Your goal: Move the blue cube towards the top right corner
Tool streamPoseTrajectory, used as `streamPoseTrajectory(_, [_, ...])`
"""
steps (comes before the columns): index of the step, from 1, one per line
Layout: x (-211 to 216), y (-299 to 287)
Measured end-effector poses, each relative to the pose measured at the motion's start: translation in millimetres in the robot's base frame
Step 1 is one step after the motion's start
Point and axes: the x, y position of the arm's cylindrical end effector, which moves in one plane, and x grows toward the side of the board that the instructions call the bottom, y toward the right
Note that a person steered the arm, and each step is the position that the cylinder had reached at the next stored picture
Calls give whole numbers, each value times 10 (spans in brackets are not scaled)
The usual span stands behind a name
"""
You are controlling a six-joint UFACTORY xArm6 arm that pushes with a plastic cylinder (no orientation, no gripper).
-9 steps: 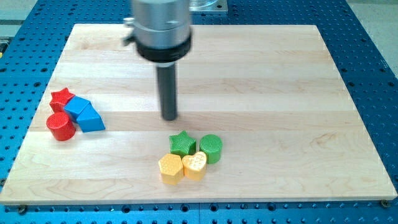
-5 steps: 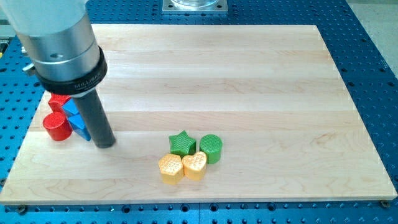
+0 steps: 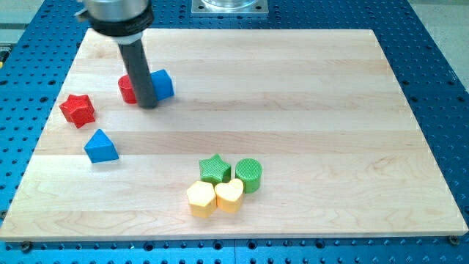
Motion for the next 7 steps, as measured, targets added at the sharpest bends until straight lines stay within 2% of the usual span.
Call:
streamPoseTrajectory(1, [-125, 16])
streamPoseTrajectory(2, [-332, 1058])
streamPoseTrajectory(4, [-633, 1376])
streamPoseTrajectory(5, [-888, 2633])
streamPoseTrajectory(6, [-970, 2403])
streamPoseTrajectory(7, [-1144, 2464])
